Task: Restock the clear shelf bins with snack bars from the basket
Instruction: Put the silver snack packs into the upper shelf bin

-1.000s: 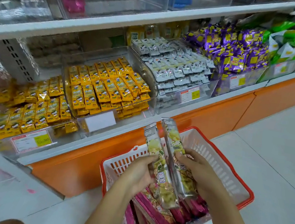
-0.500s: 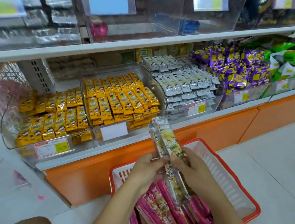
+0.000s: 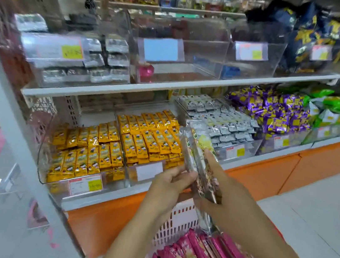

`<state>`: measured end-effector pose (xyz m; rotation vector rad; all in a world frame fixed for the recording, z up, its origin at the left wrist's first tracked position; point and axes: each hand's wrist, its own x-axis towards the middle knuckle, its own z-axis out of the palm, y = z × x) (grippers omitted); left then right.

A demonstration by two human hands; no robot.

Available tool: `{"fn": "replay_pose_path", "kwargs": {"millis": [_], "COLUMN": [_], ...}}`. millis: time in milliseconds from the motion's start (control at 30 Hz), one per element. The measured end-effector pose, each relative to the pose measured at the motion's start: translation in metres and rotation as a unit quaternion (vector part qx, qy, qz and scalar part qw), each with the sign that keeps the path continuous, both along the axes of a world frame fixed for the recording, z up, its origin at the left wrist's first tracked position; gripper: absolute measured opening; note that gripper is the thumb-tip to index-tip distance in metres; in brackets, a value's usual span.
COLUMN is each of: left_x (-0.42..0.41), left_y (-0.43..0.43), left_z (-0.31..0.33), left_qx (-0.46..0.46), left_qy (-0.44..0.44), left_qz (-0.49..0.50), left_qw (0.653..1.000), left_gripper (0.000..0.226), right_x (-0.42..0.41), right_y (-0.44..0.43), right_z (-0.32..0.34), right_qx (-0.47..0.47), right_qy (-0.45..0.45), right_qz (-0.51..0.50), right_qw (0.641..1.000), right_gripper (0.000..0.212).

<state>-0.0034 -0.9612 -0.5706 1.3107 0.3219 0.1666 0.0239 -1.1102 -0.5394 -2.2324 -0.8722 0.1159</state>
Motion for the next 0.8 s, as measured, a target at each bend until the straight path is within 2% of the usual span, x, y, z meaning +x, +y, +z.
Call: {"fn": "replay_pose_path", "kwargs": {"millis": [100, 167, 267, 333, 400, 433, 500, 600, 667, 733, 767, 800], "left_x": [-0.021, -0.034, -0.05, -0.06, -0.068, -0.069, -0.07, -0.068, -0.064, -0.058, -0.054, -0.052], "left_y": [0.02, 0.045, 0.089, 0.116, 0.146, 0.164, 0.197, 0.227, 0.234, 0.239, 0.243, 0.246], "left_z": [0.045, 0.08, 0.13, 0.16, 0.186, 0.196, 0.21, 0.222, 0.225, 0.224, 0.223, 0.222], "left_qx": [0.099, 0.218, 0.402, 0.507, 0.58, 0.59, 0.602, 0.639, 0.658, 0.665, 0.663, 0.667], "left_qy": [-0.046, -0.067, -0.102, -0.099, -0.083, -0.082, -0.067, -0.068, -0.097, -0.112, -0.109, -0.1], "left_qz": [-0.004, 0.055, 0.17, 0.255, 0.334, 0.359, 0.382, 0.377, 0.358, 0.331, 0.319, 0.307], "left_qw": [0.994, 0.972, 0.894, 0.817, 0.738, 0.719, 0.698, 0.667, 0.656, 0.66, 0.668, 0.671], "left_gripper": [0.025, 0.021, 0.014, 0.019, 0.029, 0.033, 0.04, 0.041, 0.037, 0.038, 0.039, 0.041], "right_x": [0.002, 0.004, 0.004, 0.006, 0.012, 0.018, 0.03, 0.039, 0.039, 0.04, 0.041, 0.042], "right_y": [0.001, 0.004, 0.013, 0.027, 0.05, 0.065, 0.099, 0.147, 0.178, 0.207, 0.222, 0.236], "right_z": [0.041, 0.074, 0.126, 0.16, 0.194, 0.209, 0.234, 0.268, 0.287, 0.3, 0.306, 0.31], "right_qx": [0.078, 0.112, 0.152, 0.147, 0.146, 0.14, 0.113, 0.047, 0.005, -0.03, -0.045, -0.055], "right_qy": [0.064, 0.088, 0.083, 0.072, 0.084, 0.097, 0.114, 0.102, 0.084, 0.051, 0.037, 0.037], "right_qz": [0.034, 0.053, 0.102, 0.126, 0.157, 0.168, 0.183, 0.187, 0.156, 0.117, 0.103, 0.092], "right_qw": [0.994, 0.988, 0.98, 0.978, 0.973, 0.971, 0.97, 0.976, 0.984, 0.991, 0.993, 0.994], "right_gripper": [0.092, 0.089, 0.084, 0.077, 0.07, 0.069, 0.065, 0.044, 0.044, 0.048, 0.042, 0.026]}}
